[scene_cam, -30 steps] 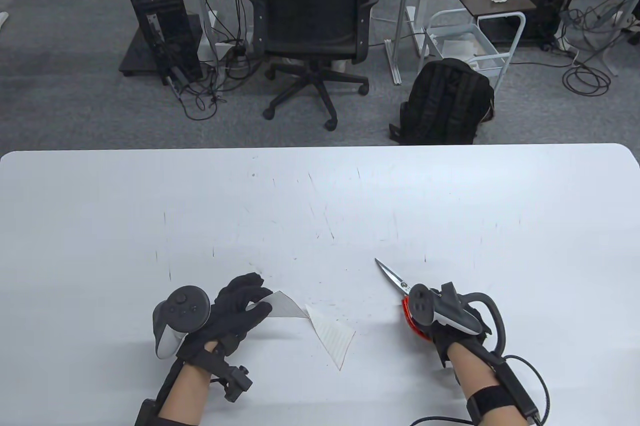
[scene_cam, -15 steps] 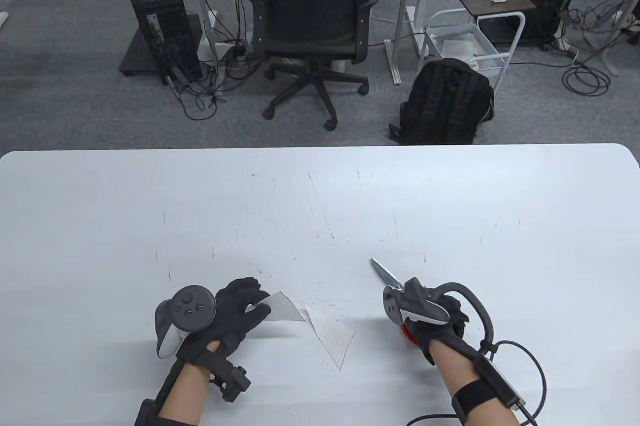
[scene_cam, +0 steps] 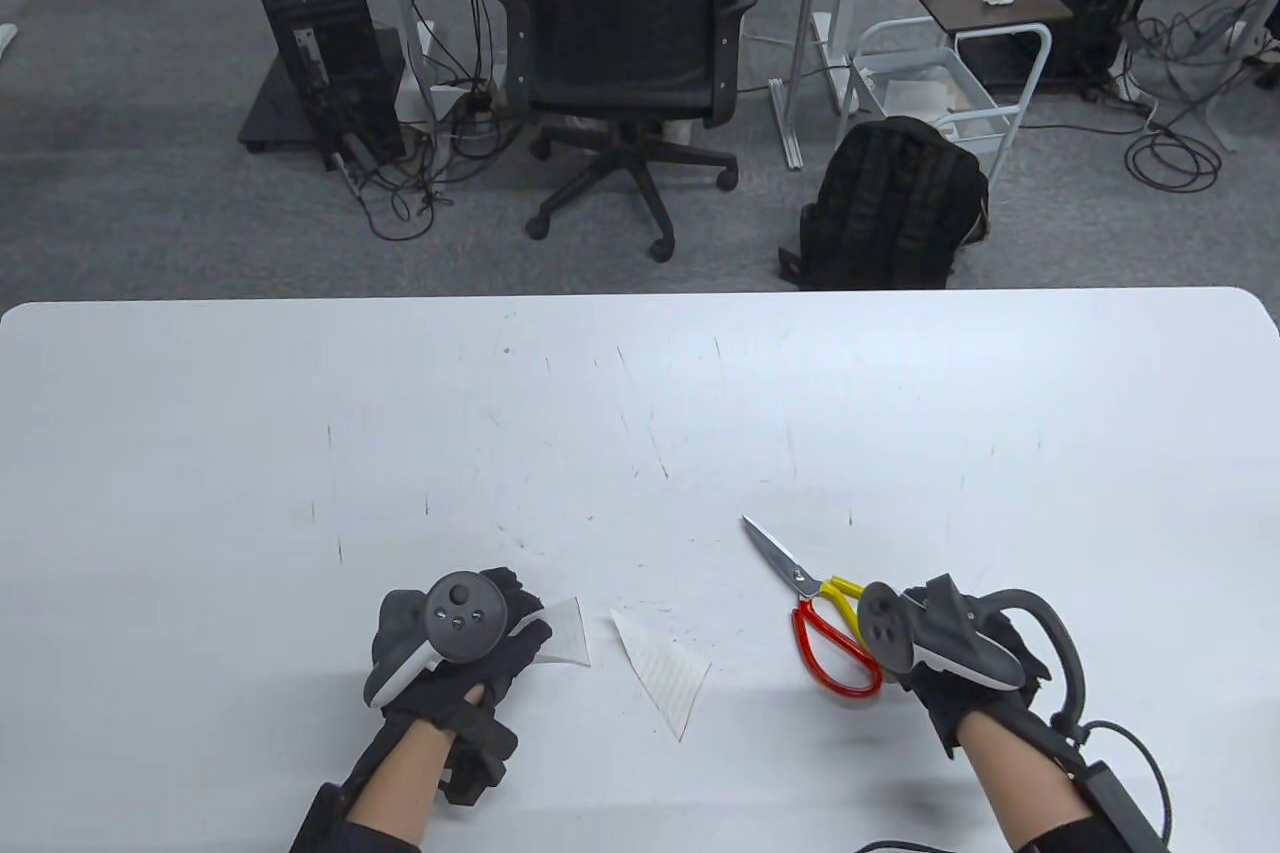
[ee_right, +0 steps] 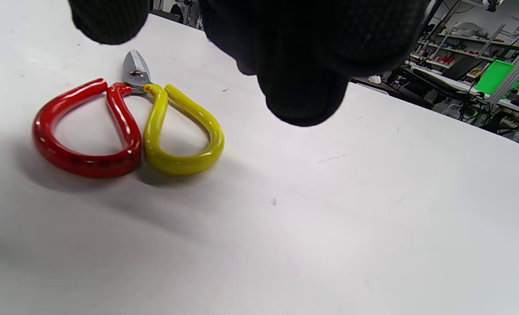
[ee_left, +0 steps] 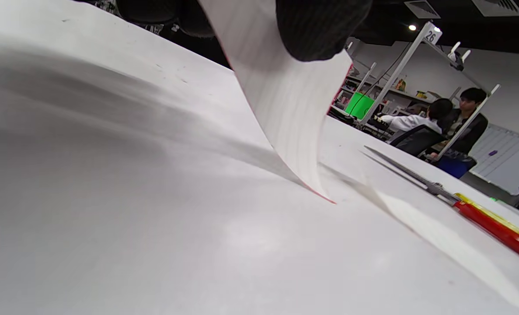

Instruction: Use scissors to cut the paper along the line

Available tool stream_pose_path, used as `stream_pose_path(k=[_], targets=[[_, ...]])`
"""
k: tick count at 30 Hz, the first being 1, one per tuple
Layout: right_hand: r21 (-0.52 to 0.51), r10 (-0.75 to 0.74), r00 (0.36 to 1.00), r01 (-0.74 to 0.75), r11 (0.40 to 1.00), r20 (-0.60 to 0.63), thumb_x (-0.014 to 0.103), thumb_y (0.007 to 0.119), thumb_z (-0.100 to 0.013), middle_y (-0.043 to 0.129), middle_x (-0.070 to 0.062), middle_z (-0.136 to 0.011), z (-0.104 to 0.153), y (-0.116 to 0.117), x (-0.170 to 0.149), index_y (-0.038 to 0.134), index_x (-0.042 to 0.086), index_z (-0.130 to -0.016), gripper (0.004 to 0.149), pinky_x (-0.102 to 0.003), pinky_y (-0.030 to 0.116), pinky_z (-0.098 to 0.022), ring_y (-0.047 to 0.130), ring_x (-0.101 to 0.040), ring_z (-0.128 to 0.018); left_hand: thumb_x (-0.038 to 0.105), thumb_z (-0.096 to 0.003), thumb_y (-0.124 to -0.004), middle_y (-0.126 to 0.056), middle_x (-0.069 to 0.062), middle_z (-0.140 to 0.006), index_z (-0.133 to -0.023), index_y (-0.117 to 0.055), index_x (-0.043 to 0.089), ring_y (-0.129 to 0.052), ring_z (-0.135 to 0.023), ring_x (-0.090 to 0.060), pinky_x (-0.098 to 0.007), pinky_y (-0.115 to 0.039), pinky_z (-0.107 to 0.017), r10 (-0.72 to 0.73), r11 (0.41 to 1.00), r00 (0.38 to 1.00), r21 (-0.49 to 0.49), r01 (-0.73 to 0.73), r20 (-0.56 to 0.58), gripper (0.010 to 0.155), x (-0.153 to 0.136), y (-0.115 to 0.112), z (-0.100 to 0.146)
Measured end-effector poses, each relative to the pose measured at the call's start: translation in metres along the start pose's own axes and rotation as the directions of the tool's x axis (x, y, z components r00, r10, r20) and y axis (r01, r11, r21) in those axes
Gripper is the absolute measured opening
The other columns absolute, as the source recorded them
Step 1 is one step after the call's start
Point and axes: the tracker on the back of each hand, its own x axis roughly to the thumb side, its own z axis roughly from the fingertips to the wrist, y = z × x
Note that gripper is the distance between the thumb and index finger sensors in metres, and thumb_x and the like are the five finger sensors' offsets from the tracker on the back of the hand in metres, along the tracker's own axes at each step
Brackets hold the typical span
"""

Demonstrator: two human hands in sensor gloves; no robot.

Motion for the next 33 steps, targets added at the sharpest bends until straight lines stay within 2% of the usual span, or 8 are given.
stream_pose_path(k=[2, 7, 11, 13, 17, 19, 25, 33], targets=[[-0.024, -0.023, 1.0, 0.024, 0.999, 0.01, 0.051, 0.064, -0.057, 0.076, -0.032, -0.088, 0.007, 0.0, -0.004, 0.062, -0.008, -0.099, 0.073, -0.041, 0.08, -0.046, 0.092, -0.039, -0.065, 0.038, -0.0598, -0.073, -0.035, -0.028, -0.116, -0.114, -0.049, 0.009, -0.036, -0.104, -0.055, -0.071, -0.042, -0.073, -0.072, 0.997, 0.997, 0.025, 0.072, 0.005, 0.066, 0.002, 0.001, 0.001], [-0.158, -0.083, 0.996, 0.087, 0.984, 0.034, 0.052, 0.062, -0.057, 0.064, -0.035, -0.098, 0.02, 0.0, -0.014, 0.05, -0.009, -0.105, 0.078, -0.048, 0.074, -0.056, 0.082, -0.045, -0.077, 0.052, -0.0613, -0.065, -0.016, -0.031, -0.117, -0.119, -0.031, 0.01, -0.019, -0.105, -0.059, -0.077, -0.03, -0.071, -0.169, 0.975, 0.986, 0.147, 0.167, -0.003, 0.079, 0.0, 0.014, 0.008], [-0.249, -0.16, 0.985, 0.173, 0.953, 0.07, 0.054, 0.056, -0.059, 0.028, -0.034, -0.113, 0.026, 0.003, -0.019, 0.027, -0.004, -0.112, 0.084, -0.066, 0.043, -0.07, 0.042, -0.056, -0.099, 0.063, -0.0625, -0.054, 0.003, -0.031, -0.116, -0.122, -0.02, 0.011, 0.003, -0.101, -0.061, -0.084, -0.014, -0.063, -0.237, 0.956, 0.971, 0.18, 0.231, 0.012, 0.086, 0.0, 0.032, 0.019], [-0.284, -0.155, 0.985, 0.171, 0.944, 0.077, 0.056, 0.055, -0.06, 0.018, -0.03, -0.115, 0.027, 0.002, -0.021, 0.022, -0.001, -0.113, 0.084, -0.069, 0.034, -0.071, 0.029, -0.057, -0.102, 0.065, -0.063, -0.049, 0.009, -0.028, -0.116, -0.123, -0.015, 0.013, 0.011, -0.1, -0.06, -0.084, -0.01, -0.063, -0.252, 0.954, 0.968, 0.169, 0.246, 0.016, 0.086, 0.0, 0.04, 0.027], [-0.375, -0.152, 0.983, 0.18, 0.91, 0.103, 0.058, 0.053, -0.06, 0.007, -0.022, -0.117, 0.028, 0.001, -0.023, 0.021, 0.005, -0.115, 0.083, -0.07, 0.023, -0.071, 0.011, -0.053, -0.104, 0.068, -0.0619, -0.045, 0.003, -0.025, -0.12, -0.124, -0.02, 0.016, 0.009, -0.103, -0.058, -0.084, -0.009, -0.065, -0.334, 0.919, 0.938, 0.253, 0.302, 0.095, 0.085, -0.011, 0.048, 0.046], [-0.4, -0.155, 0.981, 0.19, 0.897, 0.119, 0.06, 0.051, -0.06, 0.003, -0.02, -0.117, 0.025, 0.005, -0.021, 0.02, 0.007, -0.115, 0.083, -0.07, 0.019, -0.071, 0.006, -0.05, -0.105, 0.067, -0.0613, -0.045, 0.0, -0.017, -0.125, -0.125, -0.025, 0.022, 0.011, -0.108, -0.051, -0.081, -0.004, -0.068, -0.279, 0.953, 0.938, 0.181, 0.243, 0.206, 0.081, -0.021, 0.046, 0.046], [-0.308, -0.144, 0.978, 0.186, 0.933, 0.154, 0.063, 0.05, -0.059, -0.003, -0.017, -0.117, 0.011, 0.025, -0.007, 0.015, 0.01, -0.116, 0.085, -0.071, 0.013, -0.07, -0.002, -0.049, -0.103, 0.068, -0.0597, -0.046, -0.002, -0.017, -0.126, -0.125, -0.028, 0.021, 0.008, -0.111, -0.05, -0.081, -0.004, -0.069, -0.361, 0.926, 0.921, 0.17, 0.337, 0.145, 0.082, -0.038, 0.03, 0.043], [-0.327, -0.156, 0.973, 0.205, 0.922, 0.17, 0.063, 0.052, -0.058, 0.0, -0.019, -0.117, 0.013, 0.024, -0.004, 0.018, 0.007, -0.115, 0.087, -0.071, 0.015, -0.069, 0.0, -0.05, -0.103, 0.068, -0.0599, -0.046, -0.004, -0.018, -0.126, -0.125, -0.027, 0.02, 0.006, -0.111, -0.051, -0.08, -0.006, -0.07, -0.391, 0.913, 0.913, 0.177, 0.368, 0.116, 0.082, -0.039, 0.024, 0.04]])
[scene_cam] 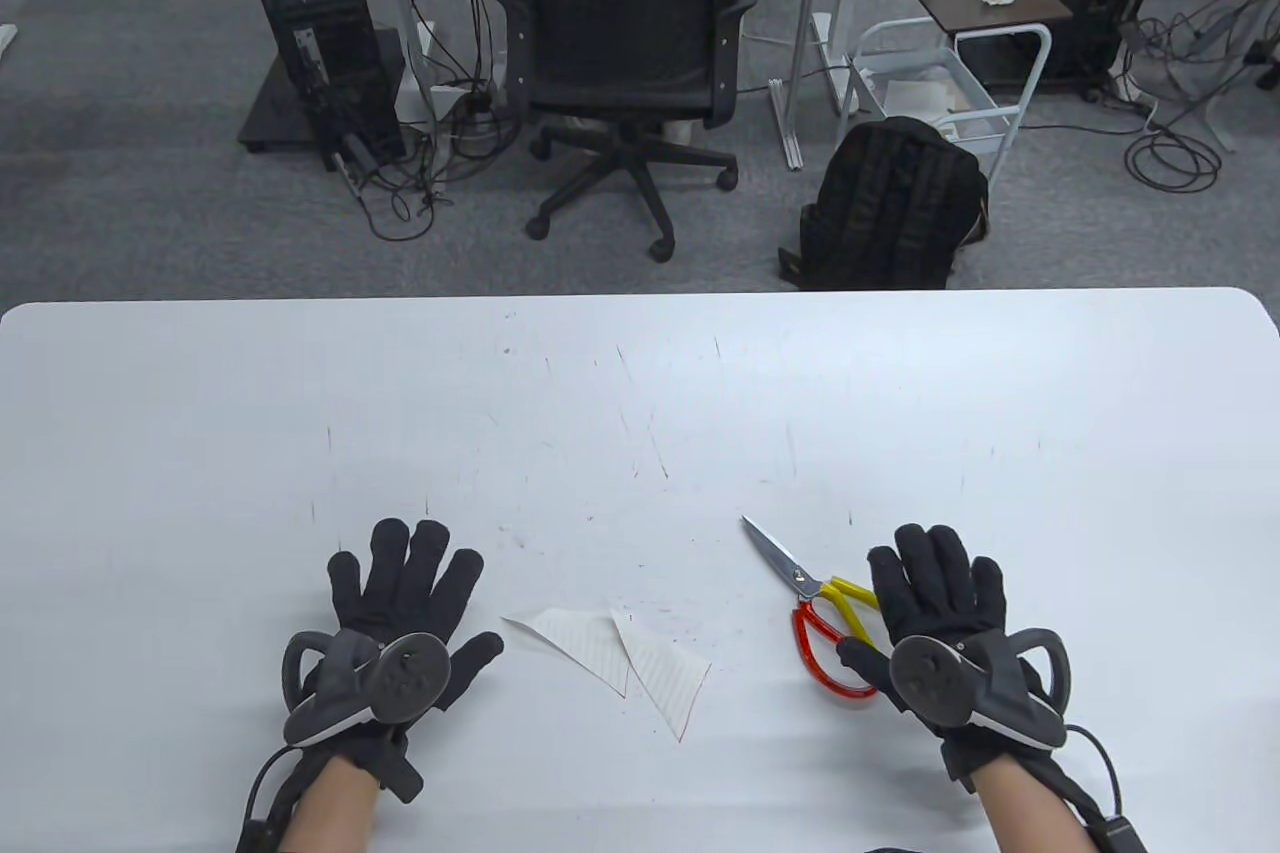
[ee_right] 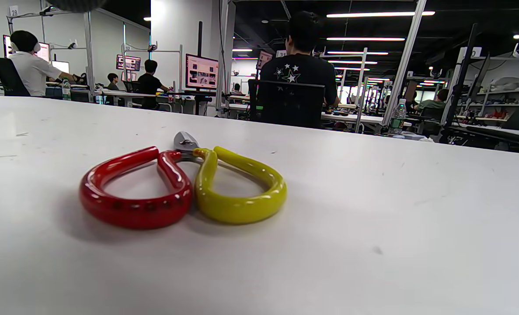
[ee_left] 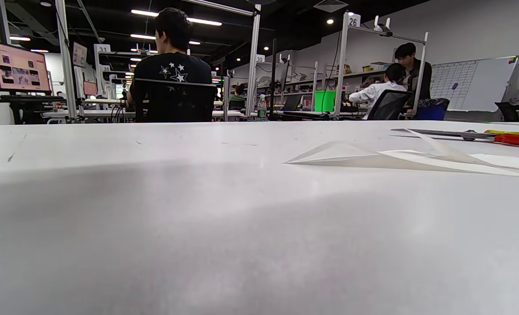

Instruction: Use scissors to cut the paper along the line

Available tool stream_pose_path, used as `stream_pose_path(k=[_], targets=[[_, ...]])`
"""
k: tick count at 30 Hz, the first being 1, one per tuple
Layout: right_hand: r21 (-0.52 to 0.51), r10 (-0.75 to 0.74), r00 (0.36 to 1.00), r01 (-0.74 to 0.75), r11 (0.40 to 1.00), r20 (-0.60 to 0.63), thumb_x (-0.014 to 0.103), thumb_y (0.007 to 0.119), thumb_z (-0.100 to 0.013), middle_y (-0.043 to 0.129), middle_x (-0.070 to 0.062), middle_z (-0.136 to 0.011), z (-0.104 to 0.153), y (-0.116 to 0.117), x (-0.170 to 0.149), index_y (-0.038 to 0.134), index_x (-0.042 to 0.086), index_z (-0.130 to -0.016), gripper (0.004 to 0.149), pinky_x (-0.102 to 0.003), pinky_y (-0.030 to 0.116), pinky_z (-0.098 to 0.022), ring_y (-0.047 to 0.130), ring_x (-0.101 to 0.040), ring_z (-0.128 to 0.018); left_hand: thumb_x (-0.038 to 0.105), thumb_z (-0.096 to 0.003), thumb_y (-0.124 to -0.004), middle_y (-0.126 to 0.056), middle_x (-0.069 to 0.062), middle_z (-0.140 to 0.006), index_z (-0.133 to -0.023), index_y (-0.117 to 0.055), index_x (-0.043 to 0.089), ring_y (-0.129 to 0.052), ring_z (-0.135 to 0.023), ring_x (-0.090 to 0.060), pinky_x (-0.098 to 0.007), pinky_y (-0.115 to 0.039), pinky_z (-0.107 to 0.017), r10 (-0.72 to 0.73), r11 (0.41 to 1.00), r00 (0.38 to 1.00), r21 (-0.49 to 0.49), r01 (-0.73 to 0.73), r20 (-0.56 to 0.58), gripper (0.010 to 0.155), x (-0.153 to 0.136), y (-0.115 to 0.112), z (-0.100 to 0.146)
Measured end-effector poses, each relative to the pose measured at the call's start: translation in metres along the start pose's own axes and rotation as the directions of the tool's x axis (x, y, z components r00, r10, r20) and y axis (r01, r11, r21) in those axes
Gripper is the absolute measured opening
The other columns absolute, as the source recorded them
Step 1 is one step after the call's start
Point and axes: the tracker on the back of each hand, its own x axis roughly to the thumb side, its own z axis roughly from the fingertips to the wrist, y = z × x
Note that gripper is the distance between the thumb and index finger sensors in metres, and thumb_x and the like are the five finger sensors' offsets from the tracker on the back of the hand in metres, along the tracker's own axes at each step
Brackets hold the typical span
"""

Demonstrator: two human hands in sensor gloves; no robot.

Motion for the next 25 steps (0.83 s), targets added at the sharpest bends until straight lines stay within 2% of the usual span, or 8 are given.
stream_pose_path(k=[10, 25], targets=[[0.049, -0.03, 0.998, 0.032, 0.998, -0.051, 0.06, 0.054, -0.059, 0.003, -0.02, -0.117, -0.002, 0.01, -0.006, 0.02, 0.005, -0.115, 0.085, -0.07, 0.016, -0.07, 0.002, -0.051, -0.103, 0.067, -0.0602, -0.046, -0.007, -0.019, -0.126, -0.124, -0.026, 0.014, 0.003, -0.112, -0.05, -0.08, -0.007, -0.071, 0.023, 0.999, 1.0, 0.023, -0.023, 0.002, 0.085, 0.001, 0.001, 0.0], [0.108, -0.007, 0.998, 0.014, 0.994, -0.063, 0.059, 0.054, -0.059, 0.005, -0.021, -0.117, -0.003, 0.02, -0.005, 0.022, 0.004, -0.114, 0.084, -0.07, 0.017, -0.07, 0.004, -0.051, -0.103, 0.067, -0.0605, -0.046, -0.008, -0.019, -0.126, -0.124, -0.025, 0.014, 0.002, -0.112, -0.05, -0.08, -0.01, -0.071, 0.022, 0.999, 1.0, 0.029, -0.022, 0.006, 0.085, 0.003, 0.003, 0.0]])
